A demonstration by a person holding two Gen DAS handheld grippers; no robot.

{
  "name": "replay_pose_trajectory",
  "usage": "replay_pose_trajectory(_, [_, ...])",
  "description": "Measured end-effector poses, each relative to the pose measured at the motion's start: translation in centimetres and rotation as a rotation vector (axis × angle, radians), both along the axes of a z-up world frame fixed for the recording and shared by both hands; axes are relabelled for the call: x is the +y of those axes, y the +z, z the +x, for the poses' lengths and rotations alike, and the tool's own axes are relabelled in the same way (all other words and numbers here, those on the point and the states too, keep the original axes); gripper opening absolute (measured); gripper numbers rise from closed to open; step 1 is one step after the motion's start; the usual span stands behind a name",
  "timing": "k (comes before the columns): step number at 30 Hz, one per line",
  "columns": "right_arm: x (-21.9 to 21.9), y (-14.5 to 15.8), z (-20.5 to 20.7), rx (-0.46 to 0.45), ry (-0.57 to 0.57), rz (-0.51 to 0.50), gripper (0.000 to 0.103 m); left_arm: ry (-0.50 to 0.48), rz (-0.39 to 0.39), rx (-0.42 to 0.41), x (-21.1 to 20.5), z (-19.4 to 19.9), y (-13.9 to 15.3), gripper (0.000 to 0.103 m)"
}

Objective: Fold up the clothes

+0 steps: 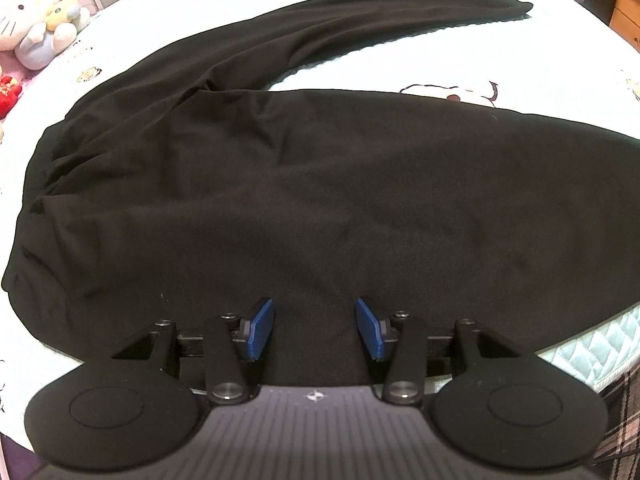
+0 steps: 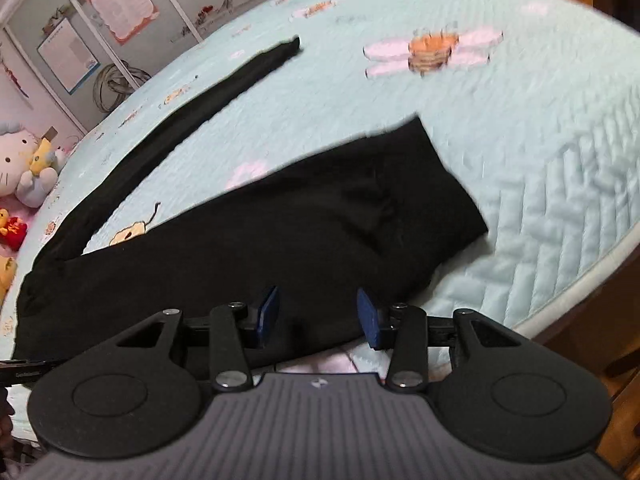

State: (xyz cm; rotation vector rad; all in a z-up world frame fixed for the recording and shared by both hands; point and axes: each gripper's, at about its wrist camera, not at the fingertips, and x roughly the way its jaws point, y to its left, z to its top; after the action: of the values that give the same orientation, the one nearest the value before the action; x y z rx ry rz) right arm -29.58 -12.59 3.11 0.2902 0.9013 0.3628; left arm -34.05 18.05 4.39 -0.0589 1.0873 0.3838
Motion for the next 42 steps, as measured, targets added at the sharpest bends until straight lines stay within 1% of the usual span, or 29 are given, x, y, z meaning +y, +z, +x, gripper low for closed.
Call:
replay_pose_trajectory(3, [0.8, 0.5, -0.1, -0.036, 0.031, -0.004, 0.045, -0.005, -0.002, 0.009, 0.0, 0.0, -0.1, 0.049])
replay_pose_trajectory(7, [0.3, -1.3, 0.8, 0.027, 0.007, -0.006, 0.045, -0.004, -0.004, 0.009, 0.1, 0.0, 0.0, 0.050])
replay_pose_trajectory(9, [-0.3, -1.6, 0.7, 0.040, -0.012, 0.019, 0.045, -0.004, -0.003, 0.011, 0.0, 0.0, 0.0, 0.050])
replay_pose_trajectory(11, [-0.5, -1.1, 0.7, 0.043, -0.036, 0.005, 0.045, -0.004, 0.000, 0.013, 0.0, 0.1, 0.0, 0.051])
replay_pose_trajectory(13, [0.0, 0.0, 0.6, 0.013, -0.037, -0.008, 0.045, -0.004, 0.004, 0.013, 0.0, 0.2, 0.0, 0.051])
replay_pose_trajectory(16, [1.7, 1.4, 0.3, -0.050, 0.028, 0.001, 0.046, -0.002, 0.004, 0.012, 0.0, 0.2, 0.0, 0.051])
replay_pose_trajectory(18, [2.8, 1.3, 0.6, -0.044, 0.073, 0.029, 0.048, -0.002, 0.001, 0.013, 0.1, 0.2, 0.0, 0.052])
replay_pose_trajectory(20, [3.3, 0.2, 1.2, 0.000, 0.091, 0.045, 0.049, -0.001, -0.001, 0.012, 0.2, 0.2, 0.0, 0.054])
replay_pose_trajectory(22, [2.6, -1.2, 1.7, 0.041, 0.070, 0.066, 0.049, 0.001, -0.006, 0.010, 0.3, 0.2, 0.0, 0.055])
replay_pose_trajectory(23, [2.1, -1.9, 1.9, 0.059, 0.058, 0.078, 0.047, 0.002, -0.011, 0.008, 0.4, 0.2, 0.0, 0.056])
replay_pose_trajectory(25, [0.8, -1.9, 2.0, 0.069, 0.033, 0.102, 0.047, 0.009, -0.022, 0.002, 0.7, 0.1, -0.1, 0.058])
replay_pose_trajectory(27, [0.1, -1.3, 2.0, 0.052, -0.005, 0.048, 0.047, 0.016, -0.029, -0.004, 0.9, 0.0, -0.2, 0.060])
replay_pose_trajectory(29, [-0.1, -0.3, 2.0, 0.025, -0.026, 0.017, 0.048, 0.012, -0.025, -0.011, 0.9, -0.1, -0.3, 0.062])
replay_pose_trajectory(33, [0.7, 1.2, 3.1, -0.038, 0.006, 0.070, 0.048, 0.017, -0.032, -0.016, 1.1, -0.2, -0.3, 0.063])
replay_pose_trajectory(35, [1.4, 1.3, 4.2, -0.068, 0.021, 0.115, 0.048, 0.025, -0.043, -0.016, 1.4, -0.1, -0.3, 0.065])
replay_pose_trajectory(36, [1.6, 1.2, 5.0, -0.082, 0.024, 0.131, 0.048, 0.028, -0.047, -0.016, 1.5, -0.2, -0.3, 0.065])
replay_pose_trajectory(38, [1.4, 0.3, 6.8, -0.088, -0.004, 0.137, 0.048, 0.033, -0.053, -0.018, 1.7, -0.2, -0.3, 0.069])
replay_pose_trajectory(40, [0.6, -1.1, 8.0, -0.069, -0.071, 0.119, 0.048, 0.039, -0.060, -0.019, 2.0, -0.3, -0.3, 0.072])
replay_pose_trajectory(42, [-0.6, -2.3, 8.5, -0.061, -0.127, 0.116, 0.039, 0.041, -0.068, -0.021, 2.2, -0.3, -0.3, 0.073])
